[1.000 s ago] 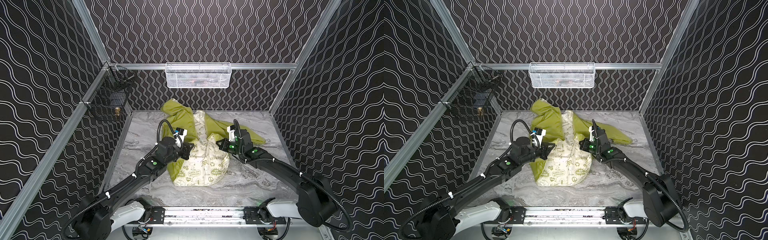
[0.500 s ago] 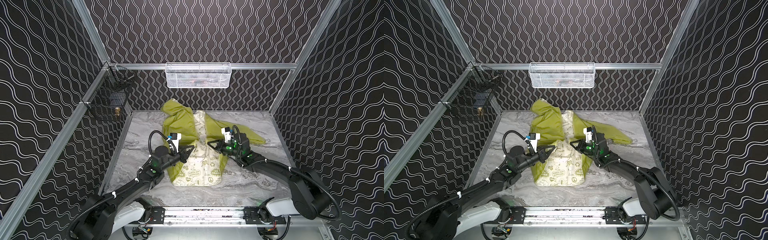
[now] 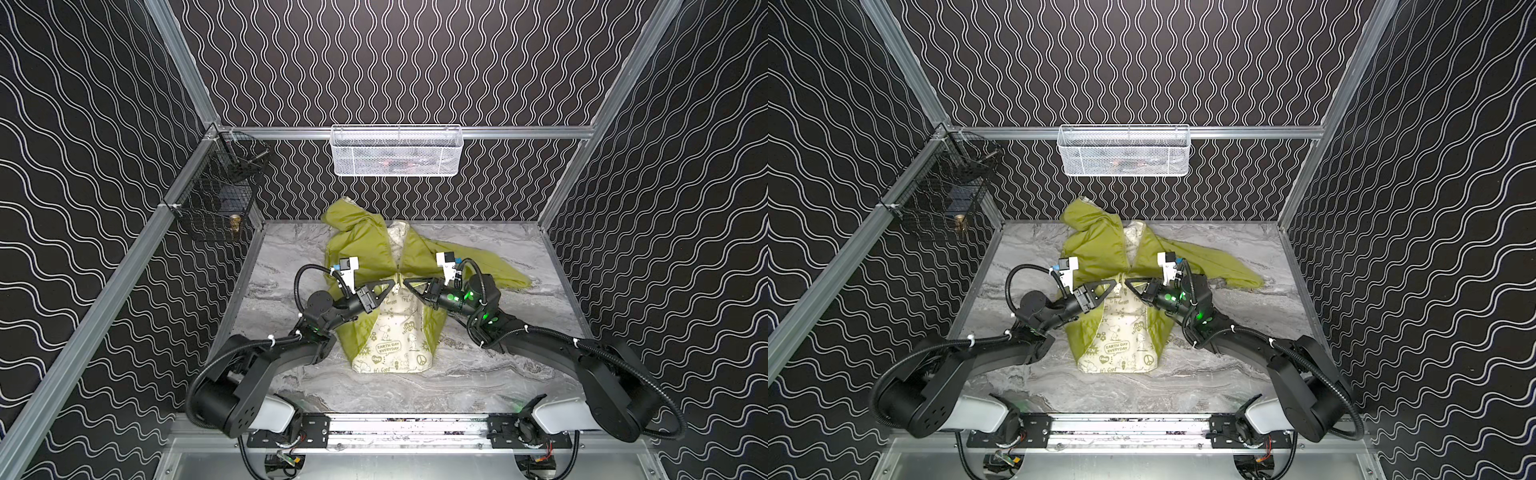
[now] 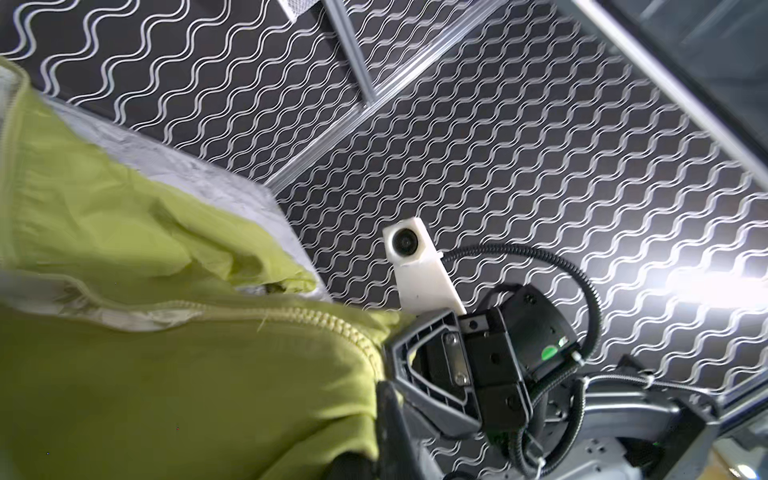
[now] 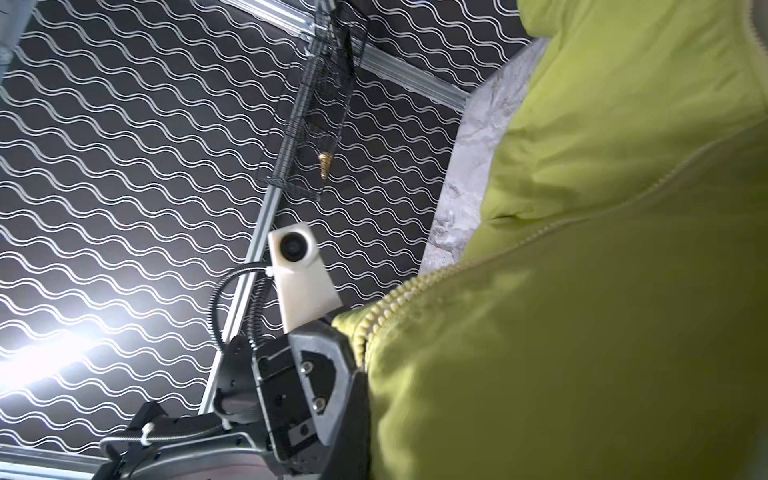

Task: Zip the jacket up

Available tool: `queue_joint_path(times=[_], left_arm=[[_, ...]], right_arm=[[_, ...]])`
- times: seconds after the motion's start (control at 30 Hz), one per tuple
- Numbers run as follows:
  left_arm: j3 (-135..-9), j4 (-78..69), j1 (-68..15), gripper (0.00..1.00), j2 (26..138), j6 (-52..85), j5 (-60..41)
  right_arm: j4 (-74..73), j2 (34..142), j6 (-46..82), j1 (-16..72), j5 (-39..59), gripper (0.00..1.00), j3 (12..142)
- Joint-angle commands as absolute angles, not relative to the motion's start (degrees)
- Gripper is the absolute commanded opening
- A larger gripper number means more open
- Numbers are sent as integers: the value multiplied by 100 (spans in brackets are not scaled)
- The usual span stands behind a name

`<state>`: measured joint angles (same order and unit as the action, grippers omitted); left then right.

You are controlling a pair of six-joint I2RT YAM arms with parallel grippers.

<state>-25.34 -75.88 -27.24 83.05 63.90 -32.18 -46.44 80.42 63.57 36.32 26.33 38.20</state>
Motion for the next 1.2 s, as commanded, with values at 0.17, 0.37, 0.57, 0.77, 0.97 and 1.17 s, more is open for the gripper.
queue_joint_path(times=[0.17,0.37,0.57,0.77,0.97,1.17], left_arm=[[-2566,-8842,-2696,0,8382,7068,-3417],[-2610,-8854,-2690,0,8372,7196,-3414],[-2642,-8855,-2686,0,8285,7209,-3370],[-2645,-8858,-2685,0,8241,7242,-3332],[-2689,-8857,-2689,0,8276,7273,-3348],[-2689,-8856,-2683,0,8267,7277,-3349]], right_arm=[[-5082,7801,6491,3710,1916,0,3727],[-5581,7831,6596,3843,1699,0,3680],[-5646,7694,6502,4025,1317,0,3634],[-5637,7673,6495,4089,1230,0,3687],[-5686,7762,6490,4153,1275,0,3809],[-5659,7776,6513,4206,1213,0,3841]])
